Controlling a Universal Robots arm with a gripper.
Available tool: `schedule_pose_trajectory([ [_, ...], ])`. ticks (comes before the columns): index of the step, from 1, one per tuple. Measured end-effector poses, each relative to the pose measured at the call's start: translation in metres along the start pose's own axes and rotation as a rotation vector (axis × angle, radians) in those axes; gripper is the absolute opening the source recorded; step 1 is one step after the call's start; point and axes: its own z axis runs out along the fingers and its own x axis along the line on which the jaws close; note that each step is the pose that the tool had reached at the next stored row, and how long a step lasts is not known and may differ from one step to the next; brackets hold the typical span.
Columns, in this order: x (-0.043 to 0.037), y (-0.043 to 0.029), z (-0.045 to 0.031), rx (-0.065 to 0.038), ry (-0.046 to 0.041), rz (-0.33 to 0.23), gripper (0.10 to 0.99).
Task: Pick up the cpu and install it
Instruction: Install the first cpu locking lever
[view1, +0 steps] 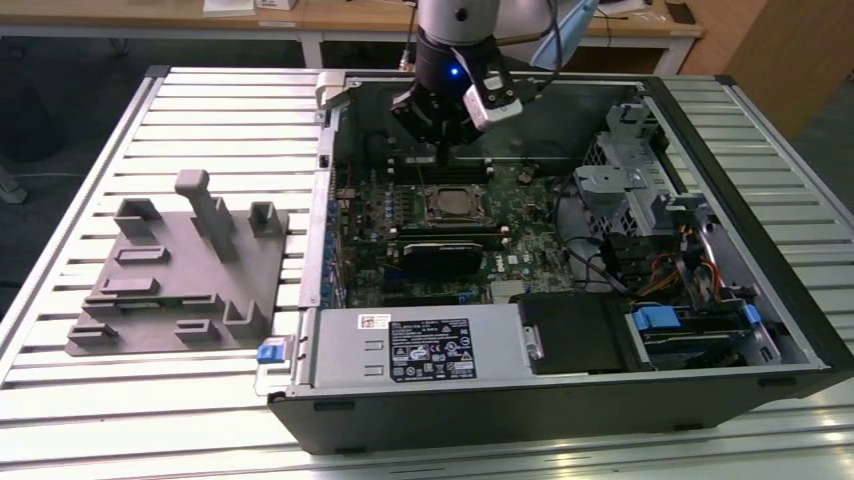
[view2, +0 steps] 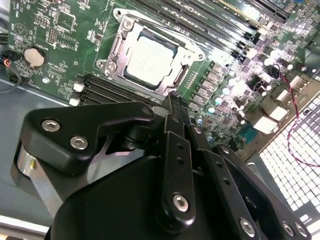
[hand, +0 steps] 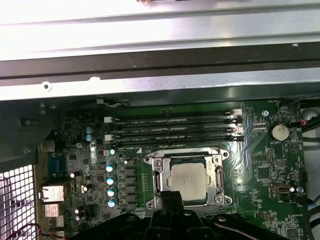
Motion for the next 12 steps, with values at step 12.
schedule_pose_trajectory([
  [12, 0.0019, -0.0002, 0.0, 0.0, 0.0032, -0.082, 0.106],
])
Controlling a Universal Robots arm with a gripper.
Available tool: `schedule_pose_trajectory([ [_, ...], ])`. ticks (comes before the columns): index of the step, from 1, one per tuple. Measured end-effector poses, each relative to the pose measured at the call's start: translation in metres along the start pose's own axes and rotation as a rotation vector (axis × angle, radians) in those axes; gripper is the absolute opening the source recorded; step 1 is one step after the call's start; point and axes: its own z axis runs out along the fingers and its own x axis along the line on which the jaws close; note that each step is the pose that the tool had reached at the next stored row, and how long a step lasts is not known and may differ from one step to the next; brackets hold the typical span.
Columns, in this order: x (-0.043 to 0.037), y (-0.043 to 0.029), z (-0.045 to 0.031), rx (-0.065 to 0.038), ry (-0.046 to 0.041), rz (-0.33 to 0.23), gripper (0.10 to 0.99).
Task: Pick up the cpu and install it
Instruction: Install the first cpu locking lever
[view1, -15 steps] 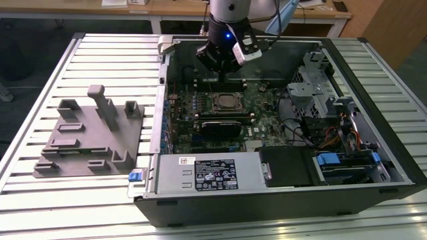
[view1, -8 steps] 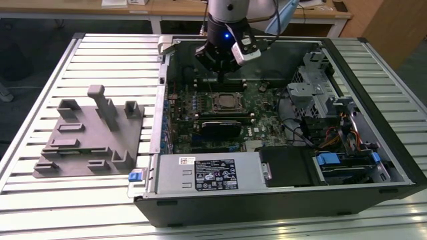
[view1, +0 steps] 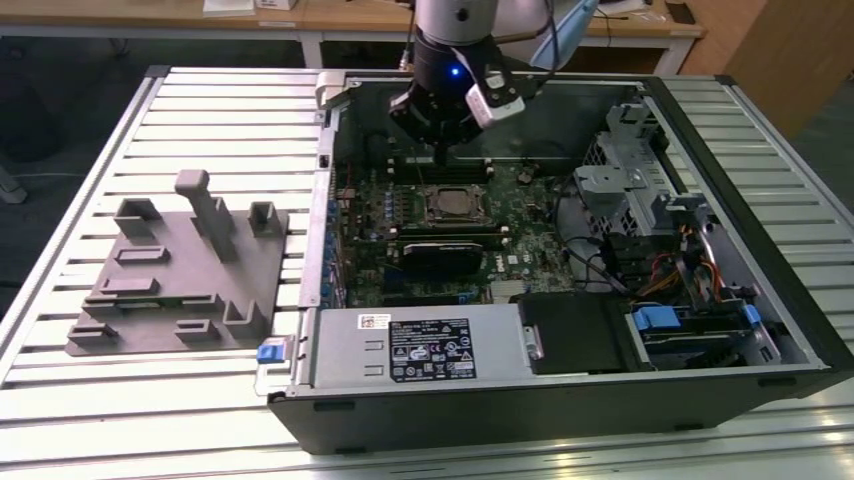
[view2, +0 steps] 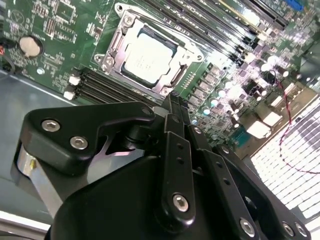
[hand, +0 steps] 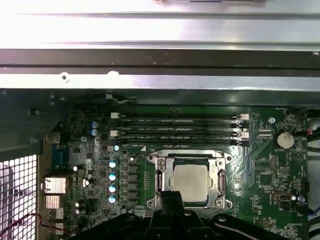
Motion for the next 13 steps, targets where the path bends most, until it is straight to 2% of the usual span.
schedule_pose_trajectory([
  [5, 0.0026, 0.0, 0.0002, 0.0, 0.0014, -0.038, 0.106],
  [13, 0.019, 0.0, 0.0008, 0.0, 0.0016, -0.041, 0.106],
])
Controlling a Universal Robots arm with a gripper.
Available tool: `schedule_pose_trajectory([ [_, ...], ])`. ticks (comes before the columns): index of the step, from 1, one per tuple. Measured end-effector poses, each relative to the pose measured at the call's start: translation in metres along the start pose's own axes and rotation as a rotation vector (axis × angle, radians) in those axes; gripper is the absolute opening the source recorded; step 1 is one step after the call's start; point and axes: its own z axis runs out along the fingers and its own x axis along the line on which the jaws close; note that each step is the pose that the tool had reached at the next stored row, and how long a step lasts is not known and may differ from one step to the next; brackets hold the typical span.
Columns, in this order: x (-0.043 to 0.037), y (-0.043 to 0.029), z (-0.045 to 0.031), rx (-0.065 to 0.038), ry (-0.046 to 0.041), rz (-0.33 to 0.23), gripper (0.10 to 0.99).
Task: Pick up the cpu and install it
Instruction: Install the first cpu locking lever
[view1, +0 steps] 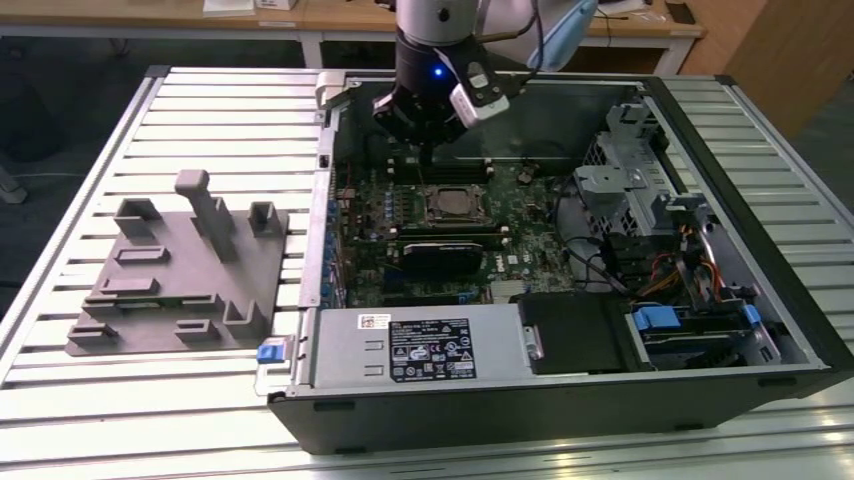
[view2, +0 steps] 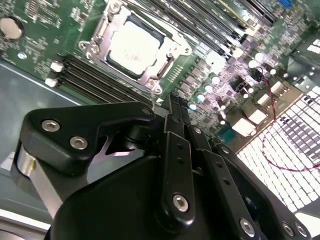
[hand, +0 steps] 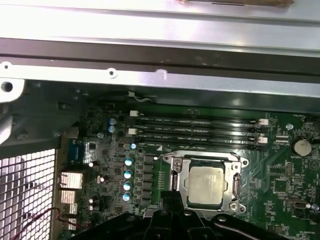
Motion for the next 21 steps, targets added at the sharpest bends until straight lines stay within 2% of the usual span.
schedule_pose_trajectory([
  [9, 0.013, 0.0028, 0.0035, 0.0, 0.0001, 0.0, 0.106],
  [21, 0.0178, 0.0131, 0.009, 0.0, 0.0, 0.0, 0.106],
])
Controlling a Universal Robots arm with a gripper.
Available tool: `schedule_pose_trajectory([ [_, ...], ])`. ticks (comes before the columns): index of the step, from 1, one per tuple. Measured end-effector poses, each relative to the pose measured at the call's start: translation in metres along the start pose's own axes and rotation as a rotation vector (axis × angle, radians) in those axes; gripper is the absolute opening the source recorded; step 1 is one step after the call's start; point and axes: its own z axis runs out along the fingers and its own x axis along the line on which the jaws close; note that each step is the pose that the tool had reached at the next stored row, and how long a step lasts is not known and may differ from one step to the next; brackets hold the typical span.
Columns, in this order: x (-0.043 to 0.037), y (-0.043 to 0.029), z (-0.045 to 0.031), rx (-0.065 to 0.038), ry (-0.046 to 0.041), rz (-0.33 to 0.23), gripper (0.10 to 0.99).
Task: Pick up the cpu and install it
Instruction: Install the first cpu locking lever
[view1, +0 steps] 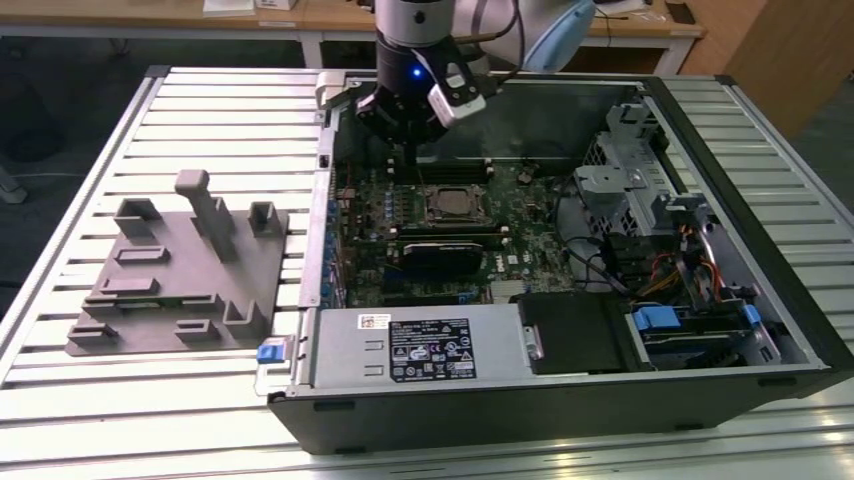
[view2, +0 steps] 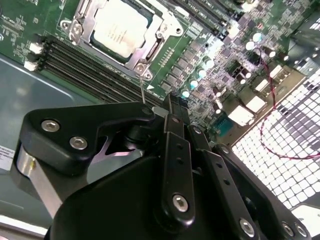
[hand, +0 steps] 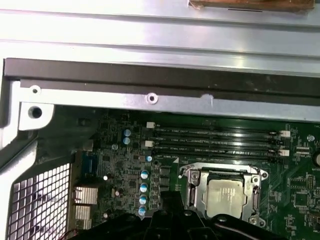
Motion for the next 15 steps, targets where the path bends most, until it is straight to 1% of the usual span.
schedule_pose_trajectory([
  [8, 0.0037, 0.0094, 0.0018, 0.0, 0.0, 0.0, 0.106],
  [15, 0.0029, 0.0155, 0.0029, 0.0, 0.0, 0.0, 0.106],
])
